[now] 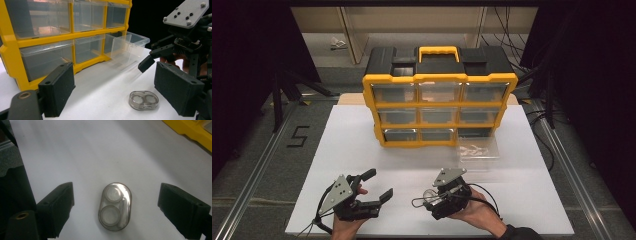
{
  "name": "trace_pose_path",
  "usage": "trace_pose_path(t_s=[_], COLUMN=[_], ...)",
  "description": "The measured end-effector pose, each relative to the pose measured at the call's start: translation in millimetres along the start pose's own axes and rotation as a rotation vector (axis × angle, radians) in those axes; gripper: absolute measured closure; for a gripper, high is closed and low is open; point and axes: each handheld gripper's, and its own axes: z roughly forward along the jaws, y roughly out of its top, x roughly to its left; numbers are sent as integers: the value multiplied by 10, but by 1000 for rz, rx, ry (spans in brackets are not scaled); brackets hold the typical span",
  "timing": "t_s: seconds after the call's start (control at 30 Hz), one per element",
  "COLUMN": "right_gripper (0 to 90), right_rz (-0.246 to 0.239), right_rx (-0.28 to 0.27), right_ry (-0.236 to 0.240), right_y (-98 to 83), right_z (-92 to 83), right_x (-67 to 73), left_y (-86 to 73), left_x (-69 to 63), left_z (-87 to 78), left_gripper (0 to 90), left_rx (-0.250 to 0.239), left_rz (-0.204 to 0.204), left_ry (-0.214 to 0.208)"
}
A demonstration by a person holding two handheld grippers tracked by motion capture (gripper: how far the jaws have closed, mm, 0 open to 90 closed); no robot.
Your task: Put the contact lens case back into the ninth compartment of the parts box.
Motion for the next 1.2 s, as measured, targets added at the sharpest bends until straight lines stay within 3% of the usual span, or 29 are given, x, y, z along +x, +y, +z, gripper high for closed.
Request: trace_pose_path(t_s=[0.63,1.2], right_gripper=[157,219], right_rz=[-1,1], right_rx=[60,158], right_ry=[17,26], right_y=[11,-2], right_z=[114,254], right_x=[8,4], left_y=[5,2], left_x=[4,3], left_z=[-12,-9], left_gripper=[163,163], left_rx=[-8,-5], left_rz=[-2,-3], left_ry=[9,7])
